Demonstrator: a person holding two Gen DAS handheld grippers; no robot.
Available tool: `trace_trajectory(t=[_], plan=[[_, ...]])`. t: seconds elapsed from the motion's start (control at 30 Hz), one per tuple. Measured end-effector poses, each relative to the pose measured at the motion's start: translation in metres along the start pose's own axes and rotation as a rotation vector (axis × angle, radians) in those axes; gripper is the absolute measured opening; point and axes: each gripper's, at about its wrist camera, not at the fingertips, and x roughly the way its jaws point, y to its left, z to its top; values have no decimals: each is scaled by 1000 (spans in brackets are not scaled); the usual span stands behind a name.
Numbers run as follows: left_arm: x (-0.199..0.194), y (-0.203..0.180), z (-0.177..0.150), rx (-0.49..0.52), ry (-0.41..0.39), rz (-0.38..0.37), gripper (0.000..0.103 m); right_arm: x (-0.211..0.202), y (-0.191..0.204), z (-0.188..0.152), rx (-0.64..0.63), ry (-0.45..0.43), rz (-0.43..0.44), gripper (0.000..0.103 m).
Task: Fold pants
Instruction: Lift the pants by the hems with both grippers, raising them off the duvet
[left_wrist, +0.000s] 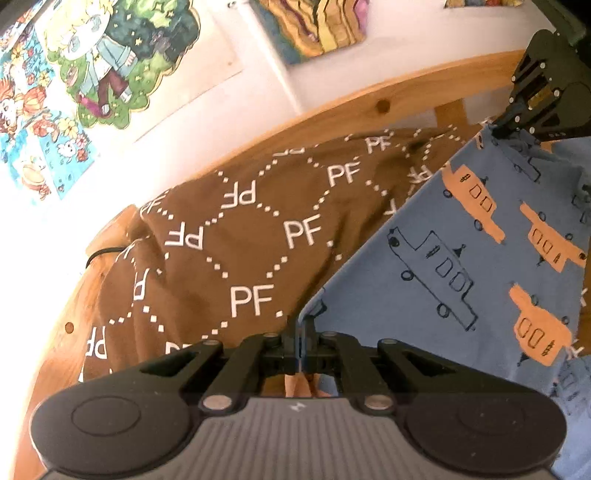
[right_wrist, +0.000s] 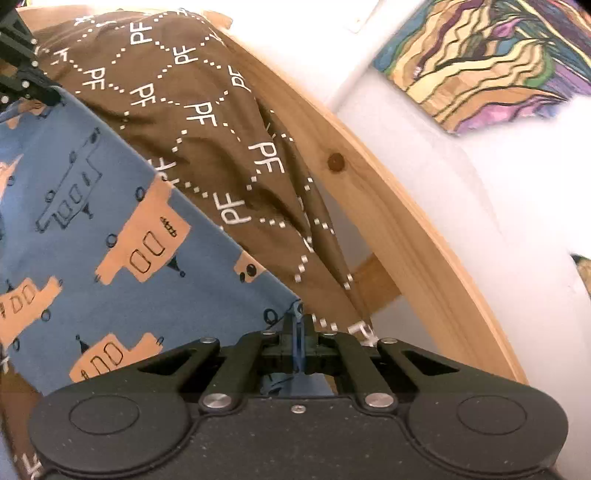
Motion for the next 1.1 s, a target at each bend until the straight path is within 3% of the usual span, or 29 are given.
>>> trace_trajectory(t=[0.13, 0.37, 0.53, 0.77, 0.87, 0.9, 1.0, 1.1], plan=[[3, 0, -1, 6, -8, 18, 0, 28, 7, 2, -11, 19, -29, 0], [10, 8, -7, -3, 2, -42, 1, 47, 4, -1, 30, 19, 10, 0], [5, 7, -6, 21, -15, -51, 1, 37, 3, -5, 37, -14, 14, 0], [-6, 7, -11, 63, -53, -83, 1, -9, 6, -21, 55, -70, 3, 0], [-6, 13, -10, 53, -30, -114, 14, -6, 5, -21, 82, -71, 19, 2], [-5, 15, -9, 46, -18, -126, 25, -4, 3, -19, 93, -74, 30, 7], [-10, 27, -13, 17, -9, -131, 45, -1, 4, -12, 94, -100, 87, 28], [-11, 36, -16, 1, 5, -156, 45, 4, 10, -2, 51, -120, 138, 34]])
